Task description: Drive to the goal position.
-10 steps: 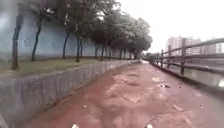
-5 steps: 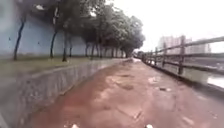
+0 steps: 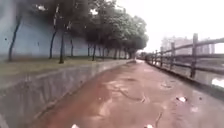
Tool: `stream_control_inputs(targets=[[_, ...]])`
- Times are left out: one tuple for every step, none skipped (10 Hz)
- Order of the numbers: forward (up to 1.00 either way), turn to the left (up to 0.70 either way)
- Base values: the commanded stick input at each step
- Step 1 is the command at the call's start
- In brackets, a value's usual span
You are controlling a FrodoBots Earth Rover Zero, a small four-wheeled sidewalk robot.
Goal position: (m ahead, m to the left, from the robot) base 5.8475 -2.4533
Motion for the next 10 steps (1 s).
stream_control_inputs(targets=[[0.85,0.02],[0.85,0.02],[0.85,0.02],[0.85,0.02],[0.85,0.02],[0.85,0.02],[0.85,0.02],[0.85,0.02],[0.85,0.02],[0.85,0.02]])
